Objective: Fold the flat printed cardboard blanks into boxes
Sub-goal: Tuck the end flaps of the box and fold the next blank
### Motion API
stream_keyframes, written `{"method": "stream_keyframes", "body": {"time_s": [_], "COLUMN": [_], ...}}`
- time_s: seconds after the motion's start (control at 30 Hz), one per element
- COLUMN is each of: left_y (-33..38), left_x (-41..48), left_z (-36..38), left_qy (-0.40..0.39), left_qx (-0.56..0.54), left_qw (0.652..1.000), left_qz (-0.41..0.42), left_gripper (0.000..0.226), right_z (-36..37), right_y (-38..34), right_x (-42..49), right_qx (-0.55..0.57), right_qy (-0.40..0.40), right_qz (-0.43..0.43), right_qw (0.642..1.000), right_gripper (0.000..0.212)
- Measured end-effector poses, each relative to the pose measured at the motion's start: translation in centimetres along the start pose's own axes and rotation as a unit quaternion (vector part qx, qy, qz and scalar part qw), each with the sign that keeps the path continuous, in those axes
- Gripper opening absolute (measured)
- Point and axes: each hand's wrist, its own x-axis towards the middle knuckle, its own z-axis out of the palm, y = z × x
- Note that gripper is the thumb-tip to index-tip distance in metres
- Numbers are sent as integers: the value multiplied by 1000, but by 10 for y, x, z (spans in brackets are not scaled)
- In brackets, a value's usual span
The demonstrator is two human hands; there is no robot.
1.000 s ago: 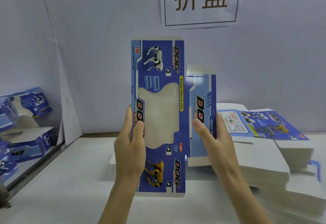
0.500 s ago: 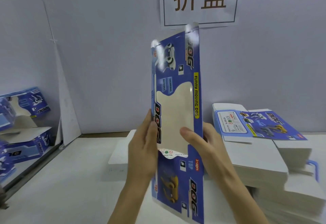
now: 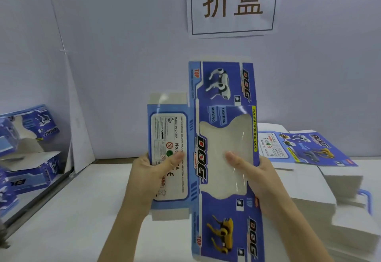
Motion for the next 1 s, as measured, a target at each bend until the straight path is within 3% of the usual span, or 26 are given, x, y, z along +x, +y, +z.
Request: {"method": "stream_keyframes", "body": {"time_s": [0.1,0.2,0.33,0.67,0.8,0.9,1.0], "left_y": [0,3,3,1,-2,-2,-3], "left_x": [-1,-3,-3,-2,0,0,-2], "left_z": [1,-2,-1,-3,-2,1,10], "left_qy": [-18,-75,-37,-33,-25,0,50], "left_qx": [4,-31,-35,-33,-42,-12,70], "left_qw": [1000,997,999,998,998,998,993], "left_qz": [4,-16,9,46,38,57,80], "left_gripper": [47,44,40,49,45,47,53], "right_z": [-2,-3,-5,-8,-8,-7,-1], "right_y": [1,2,7,6,7,5,7], "right_x": [0,1,3,3,4,3,3], "right_qx": [0,-2,45,39,49,51,41], "right_qy": [2,4,12,6,13,27,52], "right_qz": [6,11,38,43,30,39,14], "right_qw": [1000,1000,998,998,998,998,998], "right_gripper": [14,32,52,55,44,49,38]}}
